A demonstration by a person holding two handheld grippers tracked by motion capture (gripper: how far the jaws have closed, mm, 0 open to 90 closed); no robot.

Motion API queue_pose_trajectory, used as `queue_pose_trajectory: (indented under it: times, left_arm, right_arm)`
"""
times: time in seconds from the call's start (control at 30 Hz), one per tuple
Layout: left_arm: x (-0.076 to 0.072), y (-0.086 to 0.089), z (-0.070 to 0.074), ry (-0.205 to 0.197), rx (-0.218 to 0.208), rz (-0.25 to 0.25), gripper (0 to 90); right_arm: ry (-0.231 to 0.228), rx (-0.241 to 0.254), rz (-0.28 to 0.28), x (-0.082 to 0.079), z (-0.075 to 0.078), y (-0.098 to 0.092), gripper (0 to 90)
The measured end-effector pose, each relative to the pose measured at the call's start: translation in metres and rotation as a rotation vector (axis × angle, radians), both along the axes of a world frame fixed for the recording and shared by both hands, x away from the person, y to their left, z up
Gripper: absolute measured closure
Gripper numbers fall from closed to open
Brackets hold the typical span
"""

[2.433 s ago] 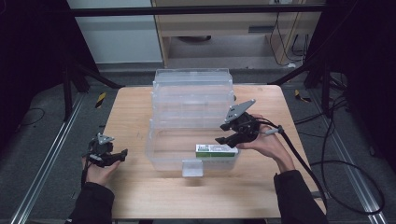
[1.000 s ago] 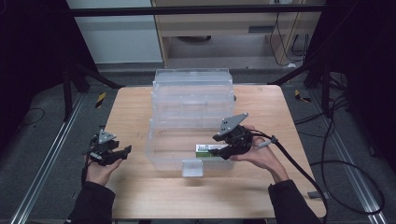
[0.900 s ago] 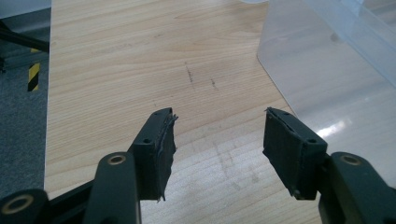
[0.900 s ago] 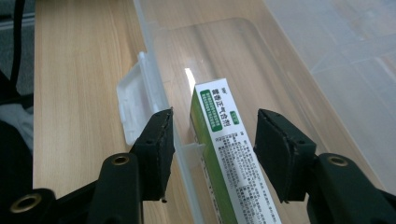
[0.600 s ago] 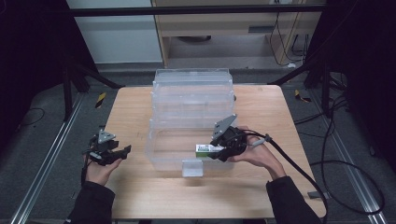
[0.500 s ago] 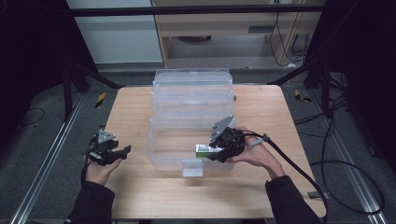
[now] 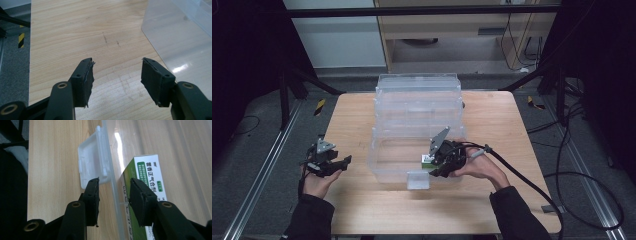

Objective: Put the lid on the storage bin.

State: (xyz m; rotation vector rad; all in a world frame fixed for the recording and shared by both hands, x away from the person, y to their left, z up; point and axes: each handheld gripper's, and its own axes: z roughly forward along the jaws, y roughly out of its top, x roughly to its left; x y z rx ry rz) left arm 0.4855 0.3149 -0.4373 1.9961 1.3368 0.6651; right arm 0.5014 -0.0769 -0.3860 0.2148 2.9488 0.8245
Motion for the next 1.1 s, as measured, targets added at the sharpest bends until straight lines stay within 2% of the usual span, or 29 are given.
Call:
queue_pose_trajectory:
  times: [0.37, 0.57, 0.87, 0.97, 1.1]
  left_arm:
    - [0.0, 0.001, 0.001, -0.001, 0.0, -0.003, 42.2]
    - [0.001, 0.001, 0.004, -0.004, -0.001, -0.007, 42.0]
    - [0.004, -0.001, 0.024, -0.041, -0.003, -0.028, 41.8]
    - [0.008, -0.005, 0.033, -0.063, -0.008, -0.05, 41.6]
    - [0.014, -0.013, 0.044, -0.077, 0.007, -0.081, 41.1]
  right_arm:
    - [0.044, -0.068, 0.022, 0.004, -0.009, 0.015, 68.2]
    - [0.062, -0.079, 0.029, 0.005, -0.013, 0.018, 70.1]
    - [0.09, -0.113, 0.035, 0.009, -0.013, 0.022, 71.4]
    - [0.09, -0.12, 0.041, 0.009, -0.013, 0.022, 71.6]
    - [0.087, -0.124, 0.057, 0.01, -0.013, 0.023, 71.9]
